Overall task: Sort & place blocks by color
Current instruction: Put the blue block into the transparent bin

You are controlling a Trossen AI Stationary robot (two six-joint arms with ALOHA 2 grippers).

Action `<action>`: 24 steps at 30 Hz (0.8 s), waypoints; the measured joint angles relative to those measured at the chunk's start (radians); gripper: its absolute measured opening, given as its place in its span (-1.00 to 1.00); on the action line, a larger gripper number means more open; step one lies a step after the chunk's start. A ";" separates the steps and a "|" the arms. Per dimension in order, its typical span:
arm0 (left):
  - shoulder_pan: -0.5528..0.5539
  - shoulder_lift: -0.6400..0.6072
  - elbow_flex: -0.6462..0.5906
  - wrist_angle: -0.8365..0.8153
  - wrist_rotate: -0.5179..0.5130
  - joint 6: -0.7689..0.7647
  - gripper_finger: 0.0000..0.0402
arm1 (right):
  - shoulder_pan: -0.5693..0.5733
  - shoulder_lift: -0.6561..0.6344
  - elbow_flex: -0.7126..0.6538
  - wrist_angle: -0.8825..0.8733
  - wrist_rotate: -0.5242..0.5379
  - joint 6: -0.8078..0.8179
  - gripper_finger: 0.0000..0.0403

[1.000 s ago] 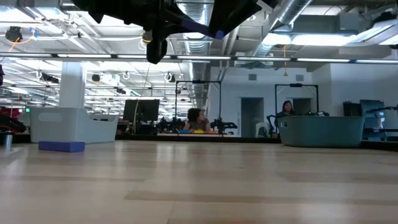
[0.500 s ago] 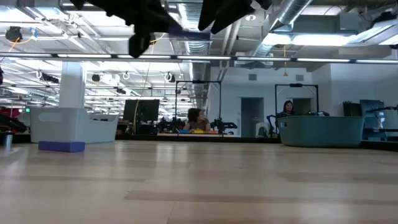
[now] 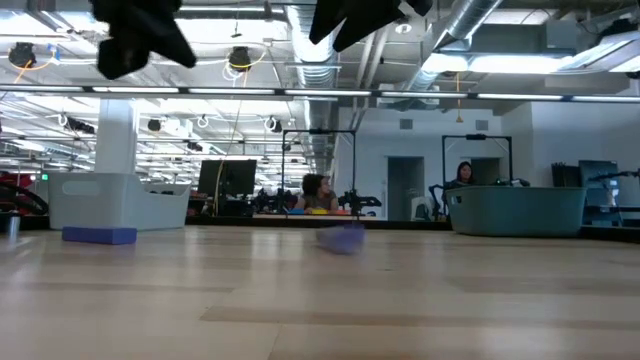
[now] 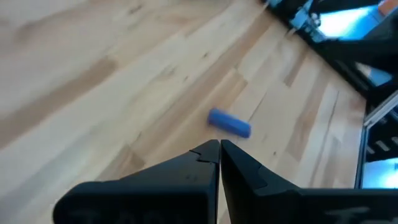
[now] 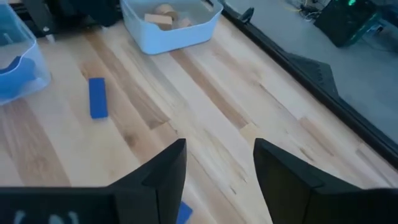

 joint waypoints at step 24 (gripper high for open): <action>-0.332 0.037 0.000 -0.089 -0.277 -0.329 -1.00 | -0.132 0.148 -0.195 0.072 -0.552 0.363 0.06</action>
